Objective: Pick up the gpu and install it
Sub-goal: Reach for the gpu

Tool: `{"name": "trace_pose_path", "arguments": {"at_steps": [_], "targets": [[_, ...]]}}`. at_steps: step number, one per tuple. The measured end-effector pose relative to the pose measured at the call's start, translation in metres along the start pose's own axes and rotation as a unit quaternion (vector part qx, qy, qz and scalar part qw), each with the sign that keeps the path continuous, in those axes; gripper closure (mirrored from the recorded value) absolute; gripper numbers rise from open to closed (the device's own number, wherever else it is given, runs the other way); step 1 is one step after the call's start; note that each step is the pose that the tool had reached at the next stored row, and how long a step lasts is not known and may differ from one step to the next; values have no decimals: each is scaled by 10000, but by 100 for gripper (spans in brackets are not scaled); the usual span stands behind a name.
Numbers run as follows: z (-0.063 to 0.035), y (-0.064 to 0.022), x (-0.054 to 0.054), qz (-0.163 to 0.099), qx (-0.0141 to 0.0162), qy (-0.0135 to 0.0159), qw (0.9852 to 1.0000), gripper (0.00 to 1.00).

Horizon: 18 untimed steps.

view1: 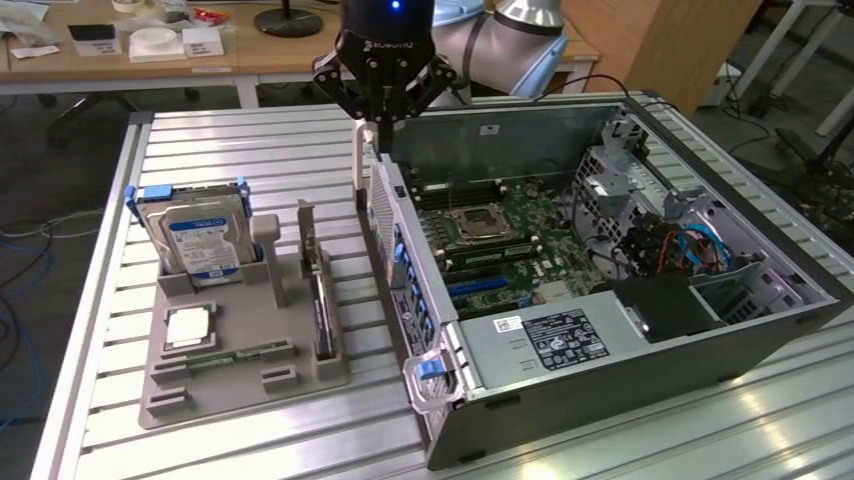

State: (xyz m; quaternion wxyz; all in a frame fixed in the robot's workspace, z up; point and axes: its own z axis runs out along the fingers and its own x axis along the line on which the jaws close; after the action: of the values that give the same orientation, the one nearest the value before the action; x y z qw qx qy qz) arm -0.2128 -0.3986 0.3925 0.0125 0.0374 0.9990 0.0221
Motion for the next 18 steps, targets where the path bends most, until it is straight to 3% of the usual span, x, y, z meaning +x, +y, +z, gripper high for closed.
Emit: {"name": "trace_pose_path", "arguments": {"at_steps": [18], "targets": [[-3,-8,124,-1,0,0,10000,89]]}}
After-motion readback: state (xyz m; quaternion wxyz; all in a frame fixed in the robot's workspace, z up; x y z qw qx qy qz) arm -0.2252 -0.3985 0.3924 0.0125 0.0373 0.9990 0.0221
